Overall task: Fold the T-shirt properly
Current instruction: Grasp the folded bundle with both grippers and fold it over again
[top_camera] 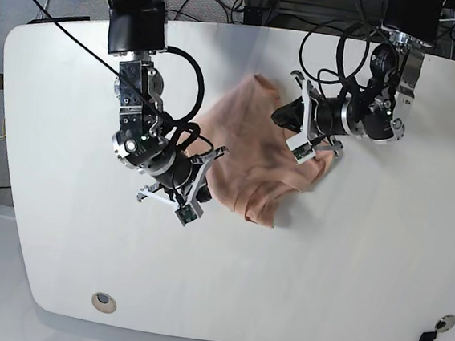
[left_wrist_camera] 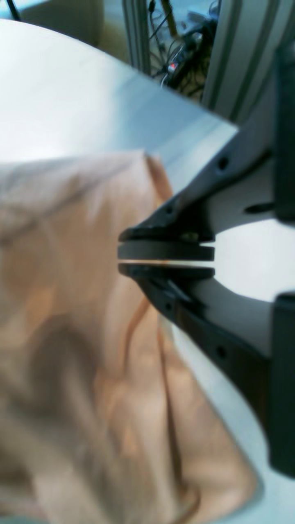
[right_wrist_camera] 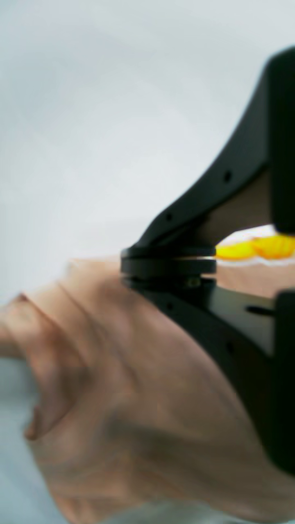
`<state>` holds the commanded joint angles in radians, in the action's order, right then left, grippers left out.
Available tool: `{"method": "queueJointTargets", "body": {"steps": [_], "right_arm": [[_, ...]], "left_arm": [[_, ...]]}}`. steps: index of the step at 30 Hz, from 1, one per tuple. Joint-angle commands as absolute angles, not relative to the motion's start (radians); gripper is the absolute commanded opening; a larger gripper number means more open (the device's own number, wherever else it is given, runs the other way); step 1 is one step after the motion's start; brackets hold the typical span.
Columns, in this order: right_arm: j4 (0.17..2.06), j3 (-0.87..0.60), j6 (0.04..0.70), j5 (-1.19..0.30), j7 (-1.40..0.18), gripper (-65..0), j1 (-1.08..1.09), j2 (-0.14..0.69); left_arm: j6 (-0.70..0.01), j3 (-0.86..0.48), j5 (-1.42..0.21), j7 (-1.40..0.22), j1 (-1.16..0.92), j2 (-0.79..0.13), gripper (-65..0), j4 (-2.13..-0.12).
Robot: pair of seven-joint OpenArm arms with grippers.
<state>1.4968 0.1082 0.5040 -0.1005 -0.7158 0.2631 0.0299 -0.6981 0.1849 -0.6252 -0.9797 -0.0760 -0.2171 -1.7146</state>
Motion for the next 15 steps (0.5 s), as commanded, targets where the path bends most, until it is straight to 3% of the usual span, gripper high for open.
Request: {"method": "queueJointTargets", "body": {"steps": [8,15], "right_arm": [[1.299,0.177,0.498,-0.099,-0.601,-65.0,0.278,0.028],[1.297,0.174,0.496,-0.099,-0.601,-65.0,0.248,0.064]], "left_arm": [[-0.698,0.308,-0.622,-0.977,-0.093,-0.2,-65.0,-1.709],[-0.698,0.308,-0.619,-0.977,0.008,-0.183,-65.0,-1.54]]}}
